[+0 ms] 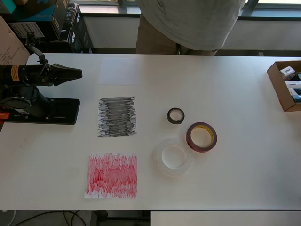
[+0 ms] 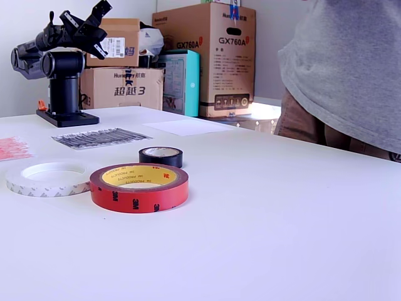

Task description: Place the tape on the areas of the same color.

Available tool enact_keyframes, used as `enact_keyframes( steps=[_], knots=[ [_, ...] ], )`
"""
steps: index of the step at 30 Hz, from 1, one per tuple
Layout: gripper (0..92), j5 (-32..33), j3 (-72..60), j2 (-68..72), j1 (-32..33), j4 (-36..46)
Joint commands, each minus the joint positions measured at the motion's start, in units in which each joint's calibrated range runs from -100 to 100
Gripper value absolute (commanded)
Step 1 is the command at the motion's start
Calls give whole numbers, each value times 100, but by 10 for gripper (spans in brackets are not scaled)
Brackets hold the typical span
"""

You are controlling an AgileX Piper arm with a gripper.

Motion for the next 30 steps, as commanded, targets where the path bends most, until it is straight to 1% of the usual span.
enact_keyframes(
  steps=[1,12,17,20,30],
  knots=[
    [2,1,-31,-27,20,49],
    [2,1,-49,48,-51,49],
    [5,-7,-440,282,-35,117],
    [5,-7,-894,899,-27,117],
    [6,50,-3220,3930,5,117]
  ],
)
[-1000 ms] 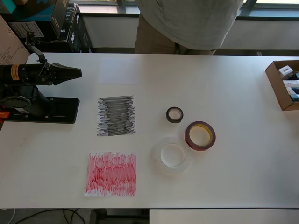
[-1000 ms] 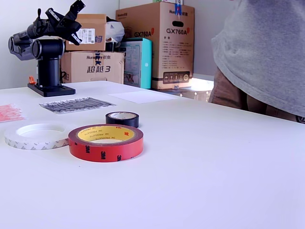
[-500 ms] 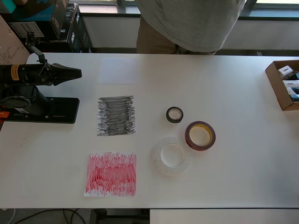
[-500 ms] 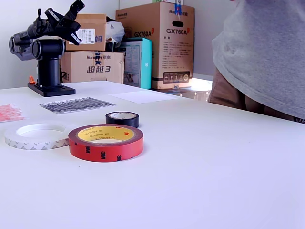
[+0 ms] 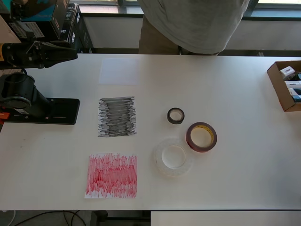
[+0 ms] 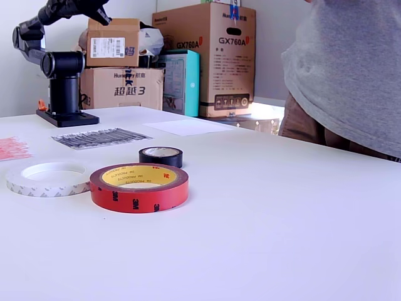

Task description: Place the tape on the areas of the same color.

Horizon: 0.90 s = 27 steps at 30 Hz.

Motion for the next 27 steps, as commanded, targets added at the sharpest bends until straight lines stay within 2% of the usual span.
enact_keyframes(
  steps=[1,4,10,14,20,27],
  knots=[
    [6,-33,-1547,2365,1,-15],
    [2,-17,-2355,3141,-15,307],
    [2,-17,-4318,4470,-46,2301],
    [2,65,-5254,5302,-173,3158],
    [5,1342,-6235,6256,-465,3277],
    [5,1989,-6544,6893,-859,3421]
  ],
)
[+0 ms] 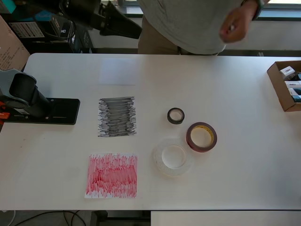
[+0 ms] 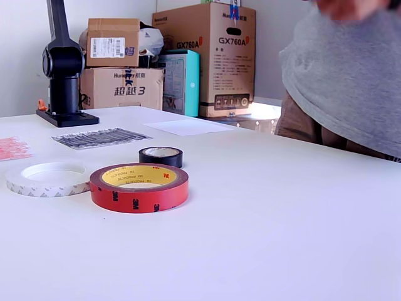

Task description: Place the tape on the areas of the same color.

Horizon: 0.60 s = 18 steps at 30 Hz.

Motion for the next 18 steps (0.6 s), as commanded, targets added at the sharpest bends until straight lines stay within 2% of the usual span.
enact_keyframes(
  steps=[1,5,9,18],
  knots=[
    [5,973,-694,828,-184,393],
    [3,1047,-903,1043,-255,1378],
    [3,1497,-1194,1287,-263,2133],
    [5,1890,-1558,2138,-271,3193]
  ],
)
